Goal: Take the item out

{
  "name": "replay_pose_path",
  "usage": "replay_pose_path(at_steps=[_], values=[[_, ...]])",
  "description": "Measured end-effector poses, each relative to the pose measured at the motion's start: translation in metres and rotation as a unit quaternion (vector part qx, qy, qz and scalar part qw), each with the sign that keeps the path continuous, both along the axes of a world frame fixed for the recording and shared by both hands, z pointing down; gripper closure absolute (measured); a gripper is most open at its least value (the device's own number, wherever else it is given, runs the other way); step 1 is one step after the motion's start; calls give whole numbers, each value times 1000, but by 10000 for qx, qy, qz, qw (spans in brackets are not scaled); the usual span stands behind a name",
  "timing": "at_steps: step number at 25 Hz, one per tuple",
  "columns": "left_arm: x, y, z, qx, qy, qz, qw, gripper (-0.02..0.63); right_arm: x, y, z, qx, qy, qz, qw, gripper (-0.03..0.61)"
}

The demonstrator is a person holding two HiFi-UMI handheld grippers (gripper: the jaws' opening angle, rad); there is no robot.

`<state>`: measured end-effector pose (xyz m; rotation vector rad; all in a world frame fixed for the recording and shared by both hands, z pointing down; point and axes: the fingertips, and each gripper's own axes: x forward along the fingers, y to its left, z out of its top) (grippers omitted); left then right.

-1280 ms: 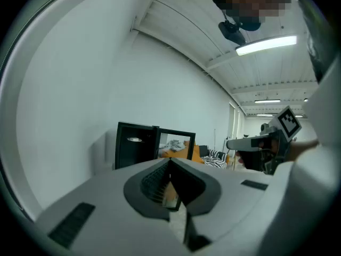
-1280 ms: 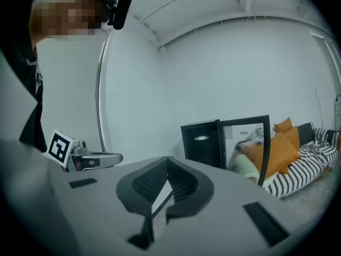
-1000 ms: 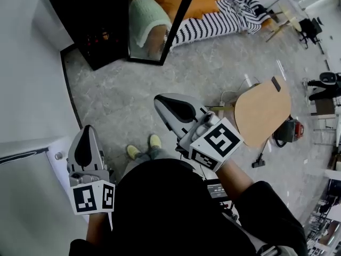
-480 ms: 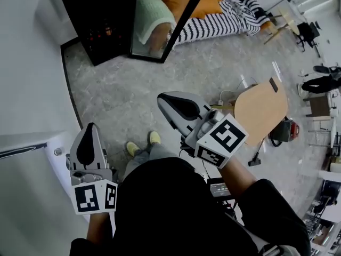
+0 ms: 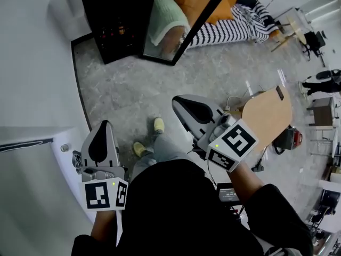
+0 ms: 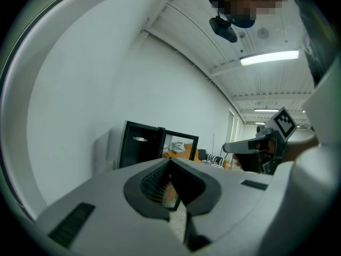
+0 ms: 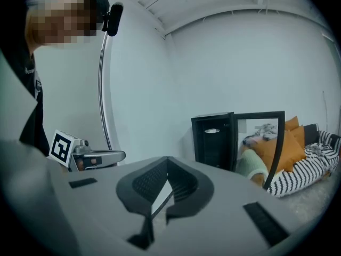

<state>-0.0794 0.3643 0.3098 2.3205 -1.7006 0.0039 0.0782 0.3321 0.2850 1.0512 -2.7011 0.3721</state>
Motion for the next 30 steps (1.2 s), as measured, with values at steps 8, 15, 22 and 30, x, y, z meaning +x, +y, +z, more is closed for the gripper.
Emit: replay_pose_path(at_steps=[8, 15, 22, 30], values=[[-11, -8, 0, 37, -80, -112, 9999, 604, -11, -12, 2, 26, -79, -62, 9999, 572], [-20, -24, 1, 43, -184, -320, 9993, 604, -18, -41, 11, -67, -281, -142, 9995, 572], [-23, -57, 1, -34, -241, -363, 9990, 604, -26, -79, 22, -260, -453, -228, 9984, 572], [-19, -121, 5, -104, -253, -301, 9992, 604, -21, -138, 33, -430, -548, -220, 9973, 572]])
